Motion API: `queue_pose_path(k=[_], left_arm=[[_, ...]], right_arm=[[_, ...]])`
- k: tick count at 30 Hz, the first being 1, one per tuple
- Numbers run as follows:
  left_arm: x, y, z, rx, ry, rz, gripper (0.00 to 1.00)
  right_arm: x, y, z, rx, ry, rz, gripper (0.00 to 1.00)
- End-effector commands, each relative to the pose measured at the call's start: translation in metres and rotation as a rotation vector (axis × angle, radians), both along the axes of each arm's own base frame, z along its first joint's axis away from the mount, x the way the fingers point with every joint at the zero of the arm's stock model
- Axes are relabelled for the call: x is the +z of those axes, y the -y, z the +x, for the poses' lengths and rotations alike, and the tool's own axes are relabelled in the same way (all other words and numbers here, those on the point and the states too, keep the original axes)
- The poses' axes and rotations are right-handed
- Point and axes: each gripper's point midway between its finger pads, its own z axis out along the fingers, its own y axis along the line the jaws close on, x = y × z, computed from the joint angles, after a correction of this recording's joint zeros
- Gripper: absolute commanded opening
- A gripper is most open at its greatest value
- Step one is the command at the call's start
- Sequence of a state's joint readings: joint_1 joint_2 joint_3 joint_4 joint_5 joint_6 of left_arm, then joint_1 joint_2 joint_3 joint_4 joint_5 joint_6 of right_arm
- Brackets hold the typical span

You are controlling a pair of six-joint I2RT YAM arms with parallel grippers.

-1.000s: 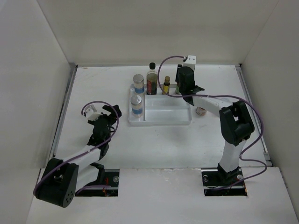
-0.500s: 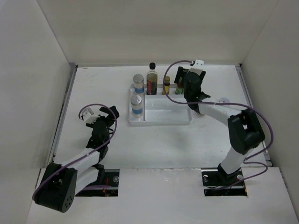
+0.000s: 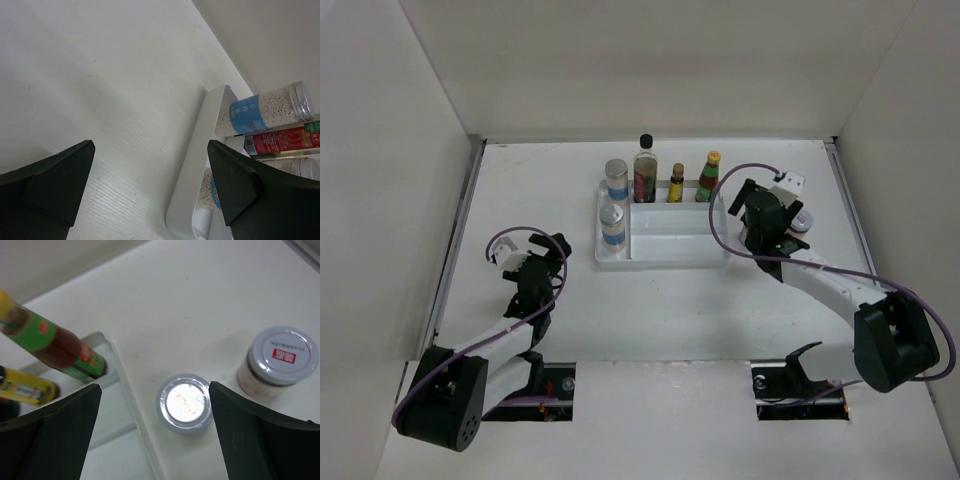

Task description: Organize the condiment bottles

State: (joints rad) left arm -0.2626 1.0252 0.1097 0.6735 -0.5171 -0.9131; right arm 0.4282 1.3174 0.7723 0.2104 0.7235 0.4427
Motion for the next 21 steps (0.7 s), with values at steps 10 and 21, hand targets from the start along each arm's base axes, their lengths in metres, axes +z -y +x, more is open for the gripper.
queue_pose_path(k=[10,21], left_arm=[[0.011,0.006,0.006,-0.018,0.035,-0.037,1.00],[0.010,0.010,0.008,-0.037,0.031,-0.041,1.00]], right_arm=[[-0.059,0.019,0.005,-0.076,-0.140,0.075,0.90],[-0.044,0.035,0.015,-0.103,-0.083,0.077,0.41]])
